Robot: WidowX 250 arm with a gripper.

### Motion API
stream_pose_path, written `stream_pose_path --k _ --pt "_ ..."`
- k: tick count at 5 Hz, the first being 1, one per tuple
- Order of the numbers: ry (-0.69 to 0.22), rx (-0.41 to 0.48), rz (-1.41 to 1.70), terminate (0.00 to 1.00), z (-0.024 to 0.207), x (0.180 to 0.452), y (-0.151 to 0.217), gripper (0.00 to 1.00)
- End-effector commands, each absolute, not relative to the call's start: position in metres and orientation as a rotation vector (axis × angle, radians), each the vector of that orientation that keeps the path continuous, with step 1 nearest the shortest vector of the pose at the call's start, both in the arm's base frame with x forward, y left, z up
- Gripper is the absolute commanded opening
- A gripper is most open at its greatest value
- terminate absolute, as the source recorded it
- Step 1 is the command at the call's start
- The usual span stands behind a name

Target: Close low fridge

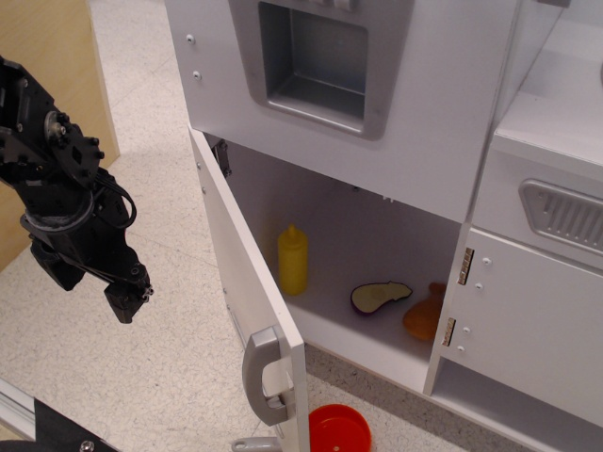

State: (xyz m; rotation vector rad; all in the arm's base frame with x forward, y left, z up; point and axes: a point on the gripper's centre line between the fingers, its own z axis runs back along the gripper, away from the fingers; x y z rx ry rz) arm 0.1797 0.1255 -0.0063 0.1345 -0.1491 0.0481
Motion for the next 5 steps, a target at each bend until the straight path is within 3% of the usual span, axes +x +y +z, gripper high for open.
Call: stream_pose_path --k 1,3,5 --pt "-0.149 0.135 0.048 0.0 -0.006 0.18 0.125 1.0" --pt "-0.162 0.153 0.114 0.0 -0.04 0.231 0.105 1.0" --pt "-0.203 0.135 0.165 0.0 -0.055 0.266 0.076 1.0"
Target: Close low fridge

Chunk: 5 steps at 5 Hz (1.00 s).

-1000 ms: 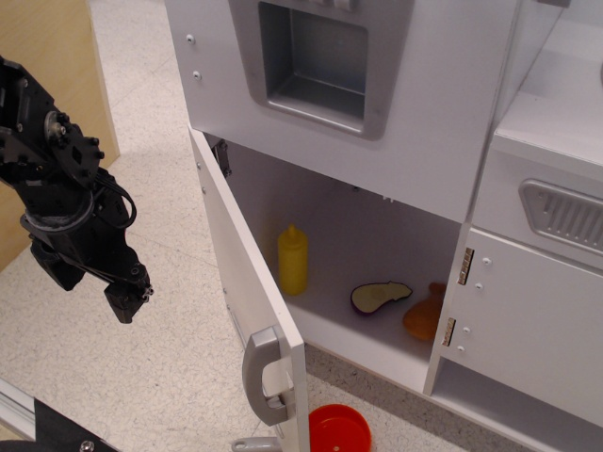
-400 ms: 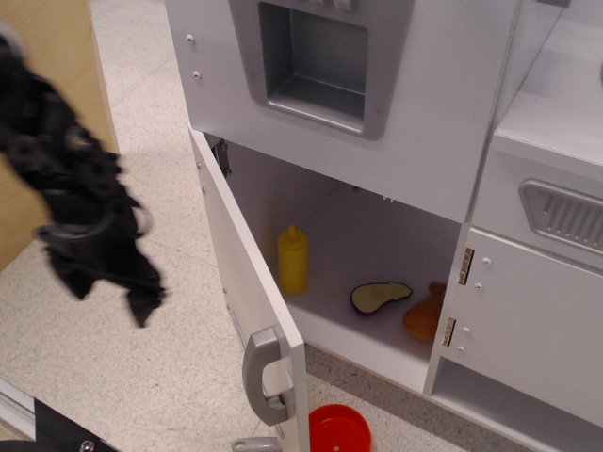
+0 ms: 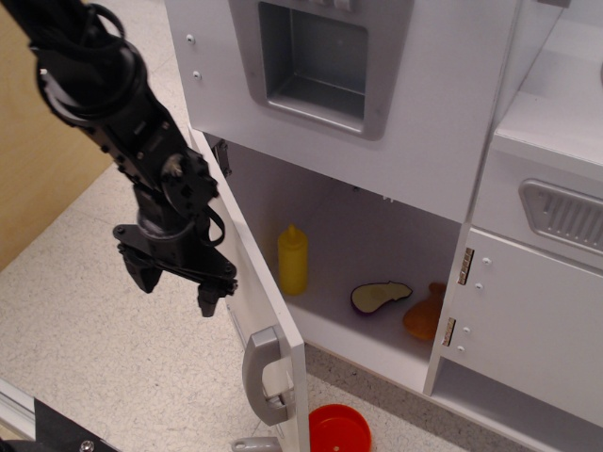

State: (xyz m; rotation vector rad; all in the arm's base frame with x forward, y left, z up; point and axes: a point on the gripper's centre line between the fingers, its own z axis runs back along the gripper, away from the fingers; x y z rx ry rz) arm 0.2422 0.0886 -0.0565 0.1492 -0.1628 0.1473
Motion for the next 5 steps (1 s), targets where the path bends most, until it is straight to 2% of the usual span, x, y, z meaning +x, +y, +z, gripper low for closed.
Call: stream_pose_path --k 1,5 --pt "-0.202 0.086 0.207 0.0 -0.057 0.281 0.067 1.0" --pt "-0.219 0.051 0.319 0.0 -0.065 0.324 0.054 1.0"
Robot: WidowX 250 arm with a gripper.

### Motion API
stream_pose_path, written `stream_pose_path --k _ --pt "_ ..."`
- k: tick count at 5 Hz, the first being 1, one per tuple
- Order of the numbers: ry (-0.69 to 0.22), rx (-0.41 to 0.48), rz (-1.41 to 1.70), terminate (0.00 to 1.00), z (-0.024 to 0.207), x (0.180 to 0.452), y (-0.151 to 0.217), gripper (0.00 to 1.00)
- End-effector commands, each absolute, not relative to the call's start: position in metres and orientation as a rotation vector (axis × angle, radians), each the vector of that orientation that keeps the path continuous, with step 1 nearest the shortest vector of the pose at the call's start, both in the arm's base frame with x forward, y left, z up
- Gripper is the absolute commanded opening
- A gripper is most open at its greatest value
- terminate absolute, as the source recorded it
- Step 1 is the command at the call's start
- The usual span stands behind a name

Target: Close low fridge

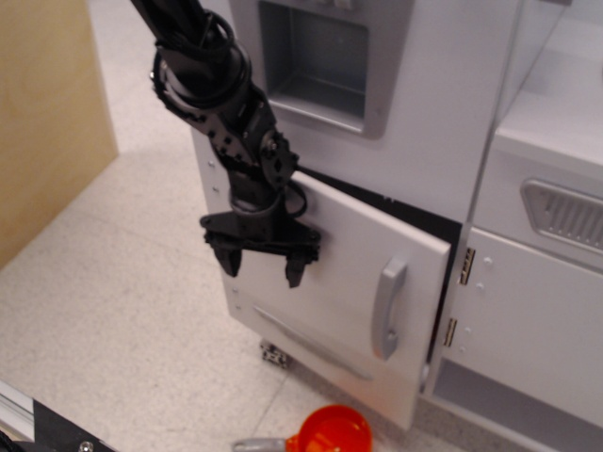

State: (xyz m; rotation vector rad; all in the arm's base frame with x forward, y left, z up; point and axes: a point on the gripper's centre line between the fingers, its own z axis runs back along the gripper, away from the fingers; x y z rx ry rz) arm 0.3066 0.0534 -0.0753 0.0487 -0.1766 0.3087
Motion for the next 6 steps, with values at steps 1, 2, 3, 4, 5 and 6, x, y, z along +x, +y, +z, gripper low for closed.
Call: stream_pose_path --k 1,2,3,4,5,6 --pt "-0.223 0.053 0.329 0.0 -0.066 0.328 0.054 1.0" --pt "-0.234 0.047 0.313 0.0 -0.06 0.317 0.056 1.0" --pt "-0.233 0.058 0.282 0.0 -0.057 0.305 0.058 1.0" --pt "-0.206 0.102 0.381 0.0 -0.052 0.299 0.063 1.0" --pt "-0.206 0.102 0.381 0.0 -0.052 0.299 0.063 1.0" --pt "-0.206 0.102 0.381 1.0 -0.052 0.299 0.063 1.0"
